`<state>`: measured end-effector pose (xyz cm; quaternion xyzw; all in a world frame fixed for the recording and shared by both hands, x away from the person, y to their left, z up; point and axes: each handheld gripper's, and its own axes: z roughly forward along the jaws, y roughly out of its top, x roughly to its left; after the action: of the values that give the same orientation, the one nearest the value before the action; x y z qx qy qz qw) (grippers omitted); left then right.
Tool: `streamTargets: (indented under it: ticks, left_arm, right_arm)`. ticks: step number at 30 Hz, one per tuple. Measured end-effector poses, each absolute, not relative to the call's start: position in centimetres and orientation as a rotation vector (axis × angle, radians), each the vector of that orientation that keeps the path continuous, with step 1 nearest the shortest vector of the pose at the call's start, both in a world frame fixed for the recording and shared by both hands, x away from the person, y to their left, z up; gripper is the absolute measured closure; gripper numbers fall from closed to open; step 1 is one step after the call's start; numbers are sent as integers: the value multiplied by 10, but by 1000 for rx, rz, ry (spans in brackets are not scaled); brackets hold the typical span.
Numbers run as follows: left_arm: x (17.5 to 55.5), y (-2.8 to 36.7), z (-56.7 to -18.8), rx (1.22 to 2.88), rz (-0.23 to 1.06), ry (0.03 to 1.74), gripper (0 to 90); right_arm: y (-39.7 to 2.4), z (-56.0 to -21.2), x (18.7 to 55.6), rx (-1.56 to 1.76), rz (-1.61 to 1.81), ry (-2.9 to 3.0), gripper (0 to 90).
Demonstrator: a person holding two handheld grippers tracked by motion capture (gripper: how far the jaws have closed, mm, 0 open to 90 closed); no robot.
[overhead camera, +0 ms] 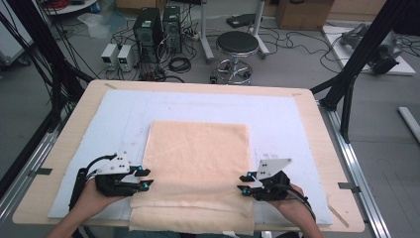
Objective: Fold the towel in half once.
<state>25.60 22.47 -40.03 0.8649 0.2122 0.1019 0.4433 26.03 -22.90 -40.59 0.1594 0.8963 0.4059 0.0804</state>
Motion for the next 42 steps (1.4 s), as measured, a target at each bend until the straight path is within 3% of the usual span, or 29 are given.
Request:
streamTargets:
  ticks: [10, 14, 18, 22, 32, 35, 37, 38, 42]
  left_arm:
    - [250, 219, -416, 2225, 243, 505, 639]
    - [257, 212, -426, 2281, 237, 501, 609]
    - [260, 209, -431, 2311, 233, 488, 638]
    - [258, 208, -428, 2315, 241, 494, 773]
    - [218, 219, -393, 2224, 177, 431, 793]
    - [211, 219, -392, 2230, 123, 417, 749]
    - [212, 221, -396, 2228, 147, 444, 618]
    - [214, 221, -398, 2219, 142, 456, 559]
    - [228, 223, -405, 2215, 158, 488, 550]
  right_arm:
    - [-226, -410, 249, 408, 1221, 2694, 652]
    - [-216, -420, 258, 383, 1132, 2744, 643]
    - [-211, -430, 264, 352, 1080, 2752, 748]
    - [-212, -429, 264, 371, 1089, 2770, 840]
    - [-222, -392, 228, 325, 1169, 2758, 856]
    - [-227, -385, 216, 305, 1207, 2766, 852]
    - [-230, -385, 211, 317, 1235, 2757, 816]
    - [-231, -386, 213, 321, 1262, 2767, 737]
    - [-229, -393, 225, 345, 1291, 2772, 691]
